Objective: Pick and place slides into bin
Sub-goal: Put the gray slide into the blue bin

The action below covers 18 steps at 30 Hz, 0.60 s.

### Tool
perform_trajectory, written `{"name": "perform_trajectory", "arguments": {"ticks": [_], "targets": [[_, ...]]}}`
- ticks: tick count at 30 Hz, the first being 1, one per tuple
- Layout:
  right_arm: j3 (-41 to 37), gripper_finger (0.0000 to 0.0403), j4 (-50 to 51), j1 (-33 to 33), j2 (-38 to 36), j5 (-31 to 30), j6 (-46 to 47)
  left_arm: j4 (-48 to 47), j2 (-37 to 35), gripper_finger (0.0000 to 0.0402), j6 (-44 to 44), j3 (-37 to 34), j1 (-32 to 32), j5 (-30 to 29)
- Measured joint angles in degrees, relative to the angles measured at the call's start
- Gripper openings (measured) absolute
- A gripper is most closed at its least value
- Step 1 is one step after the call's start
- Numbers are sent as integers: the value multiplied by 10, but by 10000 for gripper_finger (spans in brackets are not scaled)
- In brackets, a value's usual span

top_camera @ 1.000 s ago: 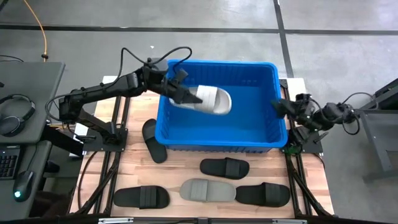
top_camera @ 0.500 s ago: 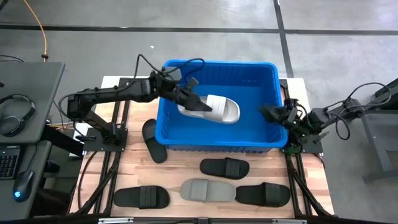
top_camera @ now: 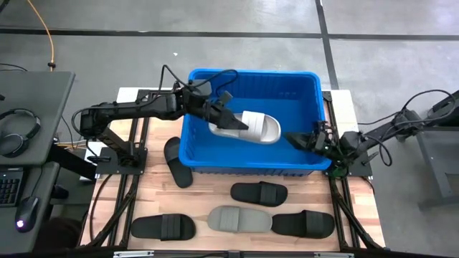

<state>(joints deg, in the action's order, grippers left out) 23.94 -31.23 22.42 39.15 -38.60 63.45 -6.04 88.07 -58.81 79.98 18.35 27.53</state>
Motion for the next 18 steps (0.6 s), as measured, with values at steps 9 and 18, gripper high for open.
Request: {"name": "perform_trajectory", "arguments": {"ticks": [9,18], "targets": [[111,248,82,-56,89,63,-5,-2,-2,0,5,0,0,3],[140,247,184,-89,111,125,105,3,0,0,16,0,-1,22]]}}
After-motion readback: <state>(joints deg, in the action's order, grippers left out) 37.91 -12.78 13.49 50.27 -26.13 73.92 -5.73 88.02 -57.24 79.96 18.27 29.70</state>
